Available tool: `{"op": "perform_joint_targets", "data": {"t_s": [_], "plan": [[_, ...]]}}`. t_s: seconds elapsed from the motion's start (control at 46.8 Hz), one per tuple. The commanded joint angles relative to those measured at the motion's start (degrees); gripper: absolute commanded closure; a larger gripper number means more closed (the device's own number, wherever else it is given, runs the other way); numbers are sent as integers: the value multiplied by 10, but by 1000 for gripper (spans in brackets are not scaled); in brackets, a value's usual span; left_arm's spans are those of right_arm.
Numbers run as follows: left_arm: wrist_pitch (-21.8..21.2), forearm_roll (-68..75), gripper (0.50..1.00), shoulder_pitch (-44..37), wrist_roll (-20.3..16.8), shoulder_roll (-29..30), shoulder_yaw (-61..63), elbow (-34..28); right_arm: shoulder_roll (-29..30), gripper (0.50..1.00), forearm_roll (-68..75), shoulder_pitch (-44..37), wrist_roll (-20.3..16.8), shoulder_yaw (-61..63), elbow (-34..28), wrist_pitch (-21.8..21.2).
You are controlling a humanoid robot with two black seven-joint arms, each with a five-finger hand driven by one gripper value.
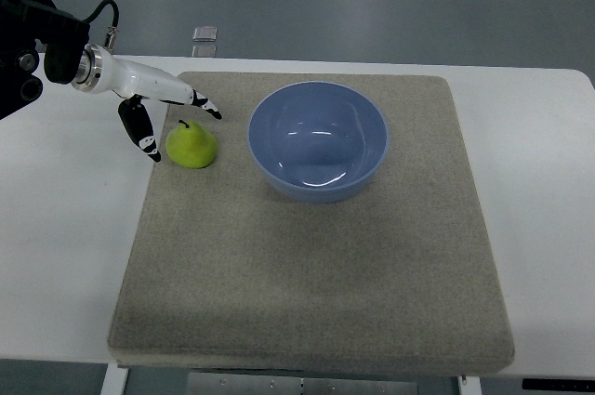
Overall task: Place pear in bowl with left hand
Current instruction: 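Lower the left hand fingers around the green pear, then close the left hand fingers to grasp the green pear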
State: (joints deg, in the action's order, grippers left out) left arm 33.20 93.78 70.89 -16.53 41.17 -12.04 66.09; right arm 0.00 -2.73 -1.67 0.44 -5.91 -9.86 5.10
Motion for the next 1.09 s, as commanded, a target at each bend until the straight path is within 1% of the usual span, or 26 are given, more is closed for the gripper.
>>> {"op": "perform_joint_targets", "data": {"t_s": [0.0,0.085,0.235,0.363,0.47,0.641,0.769,1.069], "plan": [[-3,-1,525,0,-1,0,-2,0,0,576,0,1,0,0,-1,0],[-3,-3,521,0,-7,-1,-2,0,0,576,0,1,0,-1,-1,1],[-2,0,521,0,-29,-2,0,-1,0,576,0,0,0,0,0,0],[-2,4,527,0,-25,-3,4,-5,0,576,0,1,0,-1,-1,0],[-2,21,555,0,-25,-3,7,-7,0,576,0,0,0,-1,0,0],[-6,43,555,-10,-25,-3,7,-8,0,576,0,1,0,-1,0,0],[-23,47,555,-12,-25,-3,8,-8,0,576,0,0,0,-1,-1,0],[-26,49,557,-19,-26,-6,8,-14,0,576,0,0,0,-1,0,0]]}}
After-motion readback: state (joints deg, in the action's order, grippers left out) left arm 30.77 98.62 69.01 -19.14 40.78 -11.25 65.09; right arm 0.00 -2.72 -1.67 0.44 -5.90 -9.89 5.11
